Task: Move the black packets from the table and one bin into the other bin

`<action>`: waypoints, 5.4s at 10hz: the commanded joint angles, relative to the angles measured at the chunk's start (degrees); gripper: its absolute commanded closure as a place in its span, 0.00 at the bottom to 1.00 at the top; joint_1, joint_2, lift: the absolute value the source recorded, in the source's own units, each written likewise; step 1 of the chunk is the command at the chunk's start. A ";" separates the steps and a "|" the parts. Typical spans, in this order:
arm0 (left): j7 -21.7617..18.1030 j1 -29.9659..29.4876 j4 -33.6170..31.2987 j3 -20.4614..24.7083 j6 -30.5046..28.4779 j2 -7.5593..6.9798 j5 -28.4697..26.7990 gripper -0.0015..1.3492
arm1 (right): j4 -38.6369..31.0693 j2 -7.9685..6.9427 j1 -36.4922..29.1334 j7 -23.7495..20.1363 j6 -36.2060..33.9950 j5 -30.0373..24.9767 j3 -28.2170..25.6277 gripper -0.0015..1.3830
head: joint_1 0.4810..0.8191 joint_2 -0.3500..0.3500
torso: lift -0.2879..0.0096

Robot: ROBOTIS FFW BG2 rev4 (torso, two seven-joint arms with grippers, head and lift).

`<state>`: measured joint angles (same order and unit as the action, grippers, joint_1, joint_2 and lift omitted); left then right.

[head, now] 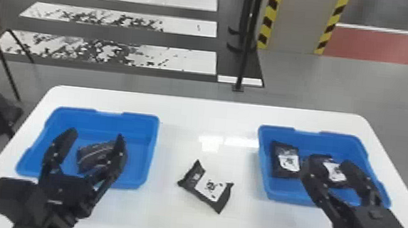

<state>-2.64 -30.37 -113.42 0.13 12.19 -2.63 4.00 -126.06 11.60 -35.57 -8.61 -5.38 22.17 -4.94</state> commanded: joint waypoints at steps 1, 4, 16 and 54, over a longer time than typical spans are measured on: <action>0.00 0.00 0.01 -0.01 0.05 -0.01 0.00 0.18 | 0.27 0.00 0.14 0.00 0.04 -0.01 0.03 0.22 | 0.63 0.48 | 0.60; 0.00 0.00 0.01 -0.13 -0.09 -0.01 0.00 0.18 | 0.13 0.00 0.14 0.00 0.18 0.22 0.03 0.22 | 0.63 0.48 | 0.60; 0.00 0.42 0.01 -0.36 -0.79 -0.01 0.23 0.18 | 17.15 3.78 26.01 -16.00 -13.74 -10.06 12.14 0.22 | 0.63 0.65 | 0.60; -0.35 1.69 0.01 -0.93 -5.58 -0.18 1.71 0.18 | 13.35 0.79 12.94 -14.68 -6.99 -1.26 -2.71 0.19 | 0.63 0.44 | 0.60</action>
<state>-2.99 -28.68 -113.41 -0.80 6.86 -2.82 5.58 -110.45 12.56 -20.40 -23.40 -12.54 19.77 -7.66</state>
